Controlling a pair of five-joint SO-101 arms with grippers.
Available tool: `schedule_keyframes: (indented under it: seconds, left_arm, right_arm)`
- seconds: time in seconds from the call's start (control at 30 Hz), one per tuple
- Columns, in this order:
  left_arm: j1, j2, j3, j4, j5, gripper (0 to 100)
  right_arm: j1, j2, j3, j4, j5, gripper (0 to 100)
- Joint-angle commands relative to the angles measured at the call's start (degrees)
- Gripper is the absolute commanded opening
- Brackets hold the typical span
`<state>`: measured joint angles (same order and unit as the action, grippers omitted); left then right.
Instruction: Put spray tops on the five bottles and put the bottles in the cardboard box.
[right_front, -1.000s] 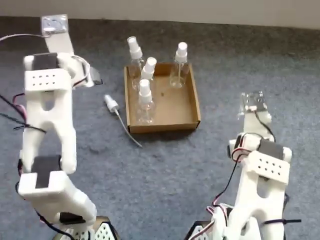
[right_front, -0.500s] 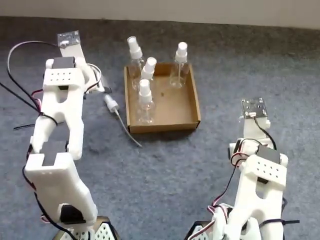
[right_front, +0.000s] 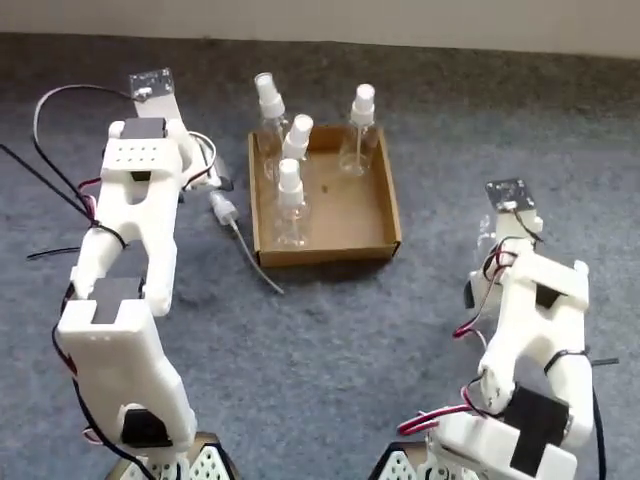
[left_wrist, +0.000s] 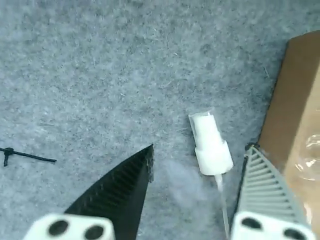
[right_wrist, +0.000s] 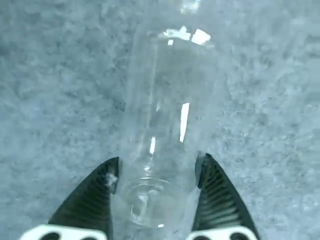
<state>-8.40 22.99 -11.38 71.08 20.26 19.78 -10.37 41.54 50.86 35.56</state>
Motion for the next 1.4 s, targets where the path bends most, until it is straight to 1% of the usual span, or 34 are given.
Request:
schedule_keyframes:
  seconds: [0.0, 0.07, 0.17, 0.53, 0.67, 0.87, 1.1, 1.13, 1.27, 1.37]
  left_arm:
    - [1.01, -0.31, -0.31, -0.88, 0.97, 26]
    - [0.75, 0.92, -0.48, -0.88, 2.37, 26]
    - [0.57, 3.74, -1.54, -2.11, 2.64, 26]
    - [0.92, 8.22, -4.18, -2.9, 2.64, 26]
    - [1.01, 11.12, -5.41, -4.92, 2.64, 26]
    - [1.98, 14.46, -8.75, -4.66, 2.64, 26]
    - [3.56, 15.96, -8.84, -4.48, 2.64, 26]
    - [3.65, 15.96, -8.84, -4.48, 2.64, 25]
    - [3.65, 16.22, -8.66, -4.48, 2.64, 17]
    - [3.56, 16.22, -8.48, -4.48, 2.64, 15]
  right_arm:
    - [0.04, 0.84, -3.47, -0.84, 3.96, 0.4]
    - [-0.92, 1.36, -3.47, -0.84, 5.1, 0.4]
    - [-2.24, 1.45, -3.38, -0.84, 5.27, 0.4]
    - [-2.15, 1.54, -3.38, -0.84, 5.19, 1.1]
    - [-2.07, 1.54, -3.3, -0.75, 5.19, 1.1]
    - [-2.07, 1.54, -3.3, -0.75, 5.19, 1.1]
    - [-2.07, 1.63, -3.21, -0.4, 5.45, 1.1]
    - [-2.07, 1.63, -3.21, -0.31, 5.45, 1.1]
    - [-1.98, 1.36, -3.3, 2.33, 5.54, 1.1]
    - [-0.66, 1.1, -3.38, 2.86, 5.54, 1.1]
